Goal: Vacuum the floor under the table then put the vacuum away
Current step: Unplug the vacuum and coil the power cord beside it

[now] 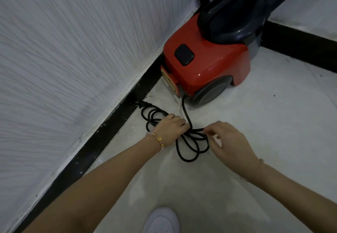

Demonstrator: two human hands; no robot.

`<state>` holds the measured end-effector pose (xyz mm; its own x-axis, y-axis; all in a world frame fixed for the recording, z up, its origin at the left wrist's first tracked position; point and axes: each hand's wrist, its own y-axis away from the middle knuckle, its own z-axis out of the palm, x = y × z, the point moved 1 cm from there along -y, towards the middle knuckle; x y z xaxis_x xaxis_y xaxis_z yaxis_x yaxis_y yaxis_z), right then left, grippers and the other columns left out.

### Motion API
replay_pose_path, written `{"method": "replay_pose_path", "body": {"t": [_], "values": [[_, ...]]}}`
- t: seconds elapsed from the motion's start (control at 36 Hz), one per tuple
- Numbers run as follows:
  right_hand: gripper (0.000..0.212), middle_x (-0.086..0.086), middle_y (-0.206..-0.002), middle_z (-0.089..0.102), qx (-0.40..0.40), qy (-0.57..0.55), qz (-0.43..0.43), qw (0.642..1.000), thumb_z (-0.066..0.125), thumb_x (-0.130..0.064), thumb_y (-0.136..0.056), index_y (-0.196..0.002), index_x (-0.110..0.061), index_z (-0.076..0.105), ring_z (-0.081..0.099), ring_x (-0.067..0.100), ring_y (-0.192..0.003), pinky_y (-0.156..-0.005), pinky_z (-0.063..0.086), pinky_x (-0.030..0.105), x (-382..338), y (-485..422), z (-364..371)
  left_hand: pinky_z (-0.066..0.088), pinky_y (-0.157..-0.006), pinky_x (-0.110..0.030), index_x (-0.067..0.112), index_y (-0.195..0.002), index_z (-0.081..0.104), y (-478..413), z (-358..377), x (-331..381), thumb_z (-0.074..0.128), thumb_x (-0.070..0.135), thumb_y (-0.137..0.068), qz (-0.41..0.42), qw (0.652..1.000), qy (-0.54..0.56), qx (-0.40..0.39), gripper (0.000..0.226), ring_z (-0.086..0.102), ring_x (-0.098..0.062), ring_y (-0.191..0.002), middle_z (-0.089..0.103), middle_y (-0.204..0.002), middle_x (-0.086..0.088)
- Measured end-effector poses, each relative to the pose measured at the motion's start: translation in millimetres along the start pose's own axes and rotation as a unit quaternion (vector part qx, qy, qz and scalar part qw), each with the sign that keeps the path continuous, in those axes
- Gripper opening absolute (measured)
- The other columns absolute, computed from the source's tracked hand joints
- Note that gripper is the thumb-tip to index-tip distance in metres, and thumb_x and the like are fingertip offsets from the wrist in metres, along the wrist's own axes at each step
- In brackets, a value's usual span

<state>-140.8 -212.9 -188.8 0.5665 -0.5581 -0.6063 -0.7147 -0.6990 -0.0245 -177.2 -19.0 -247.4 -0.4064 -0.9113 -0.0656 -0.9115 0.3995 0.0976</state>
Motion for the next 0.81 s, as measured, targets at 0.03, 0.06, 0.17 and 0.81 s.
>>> {"method": "replay_pose_path", "body": {"t": [0.03, 0.06, 0.17, 0.81], "values": [[0.014, 0.002, -0.084, 0.066, -0.007, 0.017, -0.042, 0.999, 0.058, -0.007, -0.08, -0.089, -0.01, 0.068, 0.062, 0.021, -0.077, -0.074, 0.042, 0.019, -5, -2, 5, 0.051, -0.057, -0.022, 0.013, -0.071, 0.068, 0, 0, 0, 0.038, 0.009, -0.067, -0.004, 1.0, 0.001, -0.005, 0.03, 0.059, -0.02, -0.054, 0.061, -0.061, -0.001], [0.016, 0.002, -0.087, 0.066, -0.023, 0.029, -0.074, 0.997, 0.058, -0.009, -0.079, -0.092, -0.011, 0.068, 0.062, 0.021, -0.081, -0.076, 0.043, 0.021, -8, -5, 11, 0.052, -0.059, -0.023, 0.014, -0.071, 0.067, 0, 1, 0, 0.04, 0.009, -0.068, -0.008, 1.0, 0.005, -0.007, 0.028, 0.059, -0.02, -0.054, 0.061, -0.062, 0.0], [0.04, 0.003, -0.109, 0.066, -0.068, 0.12, -0.112, 0.984, 0.069, -0.024, -0.071, -0.11, -0.013, 0.065, 0.063, 0.02, -0.101, -0.08, 0.054, 0.033, -16, -16, 30, 0.056, -0.066, -0.028, 0.017, -0.063, 0.065, 1, 3, -3, 0.04, 0.008, -0.073, -0.024, 1.0, 0.006, -0.008, 0.028, 0.06, -0.019, -0.057, 0.06, -0.063, 0.001], [0.089, 0.013, -0.105, 0.068, -0.049, 0.243, 0.038, 0.968, 0.085, -0.051, -0.045, -0.116, -0.001, 0.064, 0.065, 0.029, -0.074, -0.051, 0.051, 0.034, -7, -26, 97, 0.033, -0.092, -0.028, 0.006, -0.105, 0.066, 27, 14, -29, 0.045, 0.036, -0.077, -0.031, 0.994, 0.085, 0.054, 0.046, 0.067, -0.025, -0.086, 0.067, -0.1, -0.009]]}}
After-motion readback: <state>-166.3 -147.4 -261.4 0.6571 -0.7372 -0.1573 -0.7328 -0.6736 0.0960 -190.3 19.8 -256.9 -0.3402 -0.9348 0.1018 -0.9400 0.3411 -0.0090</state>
